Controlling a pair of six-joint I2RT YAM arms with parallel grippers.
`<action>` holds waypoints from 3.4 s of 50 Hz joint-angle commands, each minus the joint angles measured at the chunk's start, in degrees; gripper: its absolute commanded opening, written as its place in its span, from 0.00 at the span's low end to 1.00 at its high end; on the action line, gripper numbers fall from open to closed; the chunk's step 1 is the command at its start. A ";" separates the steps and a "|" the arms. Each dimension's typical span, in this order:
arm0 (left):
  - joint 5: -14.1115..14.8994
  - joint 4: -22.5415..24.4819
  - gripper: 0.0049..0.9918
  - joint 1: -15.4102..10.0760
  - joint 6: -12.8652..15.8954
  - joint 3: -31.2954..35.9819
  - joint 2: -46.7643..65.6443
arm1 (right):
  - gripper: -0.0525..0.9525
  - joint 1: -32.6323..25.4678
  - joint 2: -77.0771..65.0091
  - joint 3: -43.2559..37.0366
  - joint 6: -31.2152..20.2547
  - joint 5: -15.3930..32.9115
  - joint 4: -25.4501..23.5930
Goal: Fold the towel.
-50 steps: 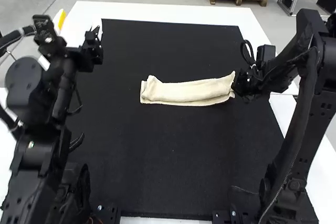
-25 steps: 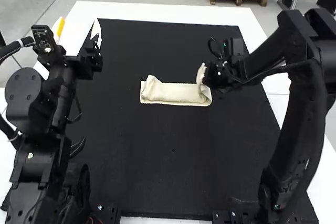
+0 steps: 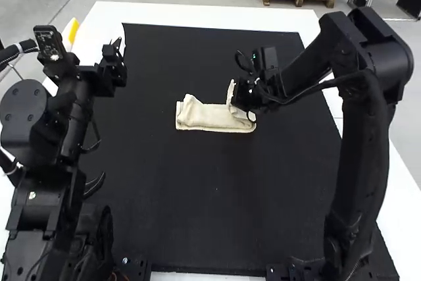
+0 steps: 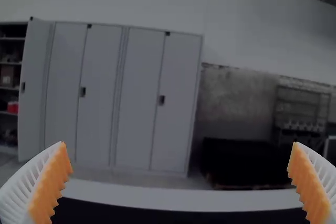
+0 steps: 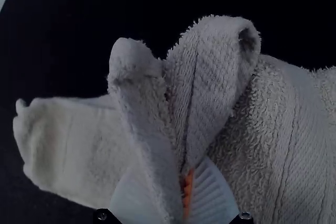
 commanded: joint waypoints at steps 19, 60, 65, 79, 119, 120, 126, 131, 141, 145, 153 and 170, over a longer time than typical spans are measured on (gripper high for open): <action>-0.12 -1.04 0.98 -0.83 -0.64 0.33 -0.78 | 0.05 8.36 6.00 9.14 1.59 4.01 0.41; -0.21 -2.70 0.98 -1.44 -0.55 -0.11 -0.69 | 0.05 17.41 16.28 22.50 1.41 6.65 -4.60; -0.21 -2.97 0.98 -1.44 -0.55 -0.02 -0.69 | 0.05 18.20 17.25 23.29 1.41 7.26 -4.69; -0.21 -3.14 0.98 -1.71 -0.55 -0.02 -0.69 | 0.05 18.82 18.92 23.99 1.59 7.52 -4.77; -0.21 -3.67 0.98 -1.71 -0.46 -0.02 -0.69 | 0.96 18.38 12.50 30.14 4.75 6.56 -10.58; -0.12 -3.76 0.98 -1.79 -0.46 -0.02 -0.69 | 0.96 18.29 12.15 30.23 4.75 6.29 -10.75; -0.21 -3.76 0.98 -1.71 -0.46 -0.02 -0.69 | 0.96 17.24 9.69 30.41 4.84 5.85 -11.19; -0.21 -3.76 0.98 -1.79 -0.46 -0.02 -0.69 | 0.96 16.88 7.84 30.76 5.55 5.68 -11.37; -0.21 -4.02 0.98 -1.71 -0.38 -0.11 -0.69 | 0.43 14.95 5.73 31.99 4.14 5.50 -16.73; -0.21 -4.11 0.98 -1.79 -0.38 -0.02 -0.69 | 0.04 13.46 5.03 29.35 3.79 5.50 -17.25; -0.21 -4.02 0.98 -1.79 -0.38 -0.02 -0.69 | 0.05 11.61 4.68 24.17 3.00 4.54 -16.82; -0.21 -3.85 0.98 -2.14 -0.46 -0.02 -0.69 | 0.05 13.10 6.00 18.89 3.35 4.18 -11.54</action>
